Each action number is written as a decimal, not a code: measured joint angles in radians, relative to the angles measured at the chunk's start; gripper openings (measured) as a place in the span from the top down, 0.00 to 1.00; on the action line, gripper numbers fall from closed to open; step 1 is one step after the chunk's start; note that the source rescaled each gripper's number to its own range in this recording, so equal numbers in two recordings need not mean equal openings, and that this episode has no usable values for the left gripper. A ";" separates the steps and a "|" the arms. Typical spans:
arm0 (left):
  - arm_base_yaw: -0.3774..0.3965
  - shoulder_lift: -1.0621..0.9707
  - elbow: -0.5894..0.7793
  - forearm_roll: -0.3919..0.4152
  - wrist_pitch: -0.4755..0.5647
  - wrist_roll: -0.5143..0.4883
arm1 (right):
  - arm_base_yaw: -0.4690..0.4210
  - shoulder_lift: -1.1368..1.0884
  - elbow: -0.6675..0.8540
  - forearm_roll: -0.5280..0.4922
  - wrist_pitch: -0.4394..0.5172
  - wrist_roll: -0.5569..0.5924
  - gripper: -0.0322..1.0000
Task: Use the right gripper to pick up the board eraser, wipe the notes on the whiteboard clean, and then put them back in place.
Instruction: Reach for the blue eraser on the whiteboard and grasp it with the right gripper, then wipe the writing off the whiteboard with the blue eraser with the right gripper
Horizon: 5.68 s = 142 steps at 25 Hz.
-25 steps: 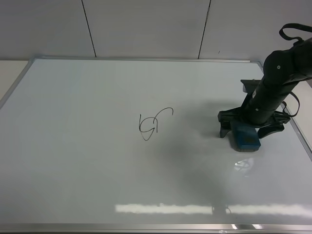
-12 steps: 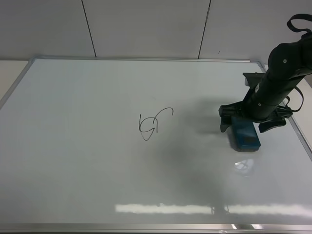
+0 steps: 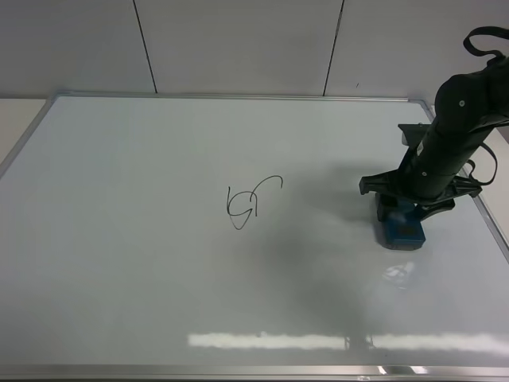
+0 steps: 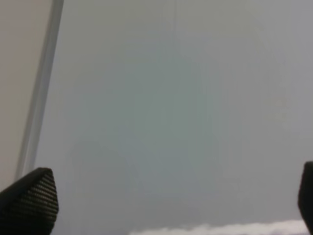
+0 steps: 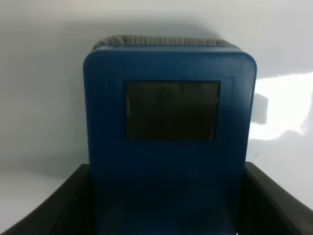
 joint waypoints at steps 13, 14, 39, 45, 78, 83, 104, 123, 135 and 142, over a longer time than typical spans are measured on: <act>0.000 0.000 0.000 0.000 0.000 0.000 | 0.019 -0.025 -0.066 -0.031 0.139 -0.018 0.92; 0.000 0.000 0.000 0.000 0.000 0.000 | 0.029 -0.035 -0.091 -0.031 0.168 -0.027 0.92; 0.000 0.000 0.000 0.000 0.000 0.000 | 0.456 0.081 -0.654 0.018 0.438 -0.316 0.92; 0.000 0.000 0.000 0.000 0.000 0.000 | 0.543 0.197 -0.765 0.018 0.461 -0.349 0.92; 0.000 0.000 0.000 0.000 0.000 0.000 | 0.668 0.507 -0.897 0.035 0.418 -0.292 0.92; 0.000 0.000 0.000 0.000 0.000 0.000 | 0.668 0.523 -0.897 0.029 0.416 -0.286 0.92; 0.000 0.000 0.000 0.000 0.000 0.000 | 0.426 0.523 -0.904 0.055 0.407 -0.277 0.92; 0.000 0.000 0.000 0.000 0.000 0.000 | 0.230 0.517 -0.906 -0.037 0.438 -0.274 0.92; 0.000 0.000 0.000 0.000 0.000 0.000 | 0.364 0.609 -1.072 -0.020 0.464 -0.322 0.92; 0.000 0.000 0.000 0.000 0.000 0.000 | 0.501 0.765 -1.354 0.029 0.548 -0.424 0.92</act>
